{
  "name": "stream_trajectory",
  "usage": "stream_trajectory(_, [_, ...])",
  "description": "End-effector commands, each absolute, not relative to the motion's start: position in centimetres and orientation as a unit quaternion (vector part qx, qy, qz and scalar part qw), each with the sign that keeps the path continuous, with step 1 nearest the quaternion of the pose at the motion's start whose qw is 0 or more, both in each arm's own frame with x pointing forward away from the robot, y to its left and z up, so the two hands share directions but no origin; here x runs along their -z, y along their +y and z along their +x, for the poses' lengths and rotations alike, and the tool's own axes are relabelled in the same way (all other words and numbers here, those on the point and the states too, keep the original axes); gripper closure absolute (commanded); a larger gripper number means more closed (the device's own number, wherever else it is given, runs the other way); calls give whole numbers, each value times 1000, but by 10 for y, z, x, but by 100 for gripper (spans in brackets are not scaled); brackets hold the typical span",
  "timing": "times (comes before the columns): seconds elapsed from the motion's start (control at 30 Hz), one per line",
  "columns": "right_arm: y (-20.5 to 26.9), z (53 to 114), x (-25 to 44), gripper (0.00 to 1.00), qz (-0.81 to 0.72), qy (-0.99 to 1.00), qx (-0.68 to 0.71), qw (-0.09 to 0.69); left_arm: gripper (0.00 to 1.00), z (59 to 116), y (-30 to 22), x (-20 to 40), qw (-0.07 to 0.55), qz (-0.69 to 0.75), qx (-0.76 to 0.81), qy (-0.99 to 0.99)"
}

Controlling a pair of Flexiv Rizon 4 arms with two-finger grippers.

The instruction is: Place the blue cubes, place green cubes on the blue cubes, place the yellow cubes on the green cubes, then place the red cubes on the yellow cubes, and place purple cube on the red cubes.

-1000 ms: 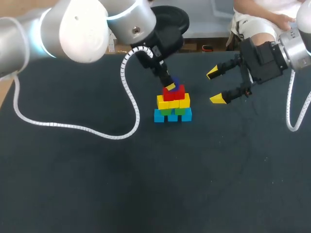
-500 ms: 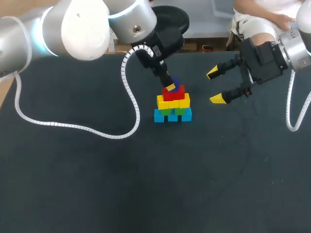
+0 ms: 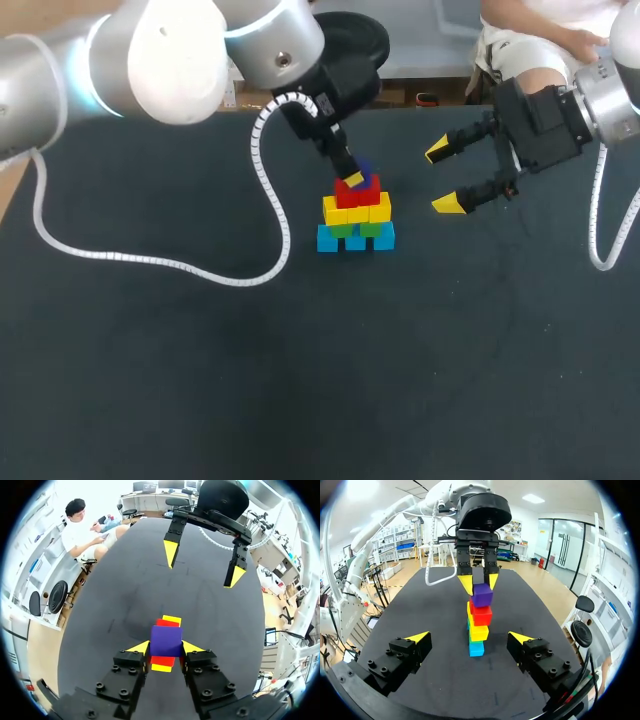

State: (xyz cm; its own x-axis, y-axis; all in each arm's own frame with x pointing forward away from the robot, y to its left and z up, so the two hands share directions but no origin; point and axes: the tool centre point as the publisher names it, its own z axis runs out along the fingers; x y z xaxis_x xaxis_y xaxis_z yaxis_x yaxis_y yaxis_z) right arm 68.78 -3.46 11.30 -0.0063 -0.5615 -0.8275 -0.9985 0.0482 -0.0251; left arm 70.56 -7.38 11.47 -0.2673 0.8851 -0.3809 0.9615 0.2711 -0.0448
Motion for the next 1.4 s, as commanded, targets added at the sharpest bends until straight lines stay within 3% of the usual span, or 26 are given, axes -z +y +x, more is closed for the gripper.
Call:
stream_trajectory(0.03, [-35,687,-113,0,-613,635,-315,348,100,705,-73,-114,139,590,137,784])
stream_trajectory(1.4, [-35,687,-113,0,-613,635,-315,348,100,713,-72,-112,135,592,136,783])
